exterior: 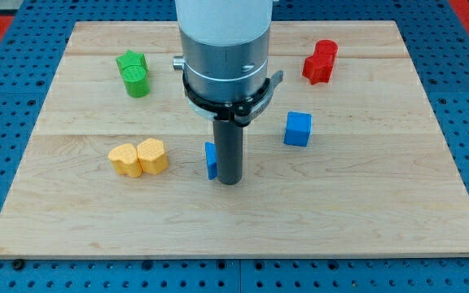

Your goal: Move your arm closer to the yellow hexagon

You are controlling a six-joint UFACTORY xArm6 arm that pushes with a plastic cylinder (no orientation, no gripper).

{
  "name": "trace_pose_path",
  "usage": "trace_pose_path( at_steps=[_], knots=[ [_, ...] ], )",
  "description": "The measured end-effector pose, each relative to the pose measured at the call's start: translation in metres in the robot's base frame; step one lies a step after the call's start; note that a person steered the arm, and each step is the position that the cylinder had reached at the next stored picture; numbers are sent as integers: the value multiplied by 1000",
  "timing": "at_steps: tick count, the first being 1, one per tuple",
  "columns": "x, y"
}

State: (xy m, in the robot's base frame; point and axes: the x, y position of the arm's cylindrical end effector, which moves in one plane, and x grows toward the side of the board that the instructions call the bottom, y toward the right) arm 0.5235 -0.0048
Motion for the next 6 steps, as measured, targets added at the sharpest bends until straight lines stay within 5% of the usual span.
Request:
trace_pose_path(
  at_steps=[2, 4, 6],
  knots=[
    [37, -32],
    [-13, -75],
    [-19, -71]
  ],
)
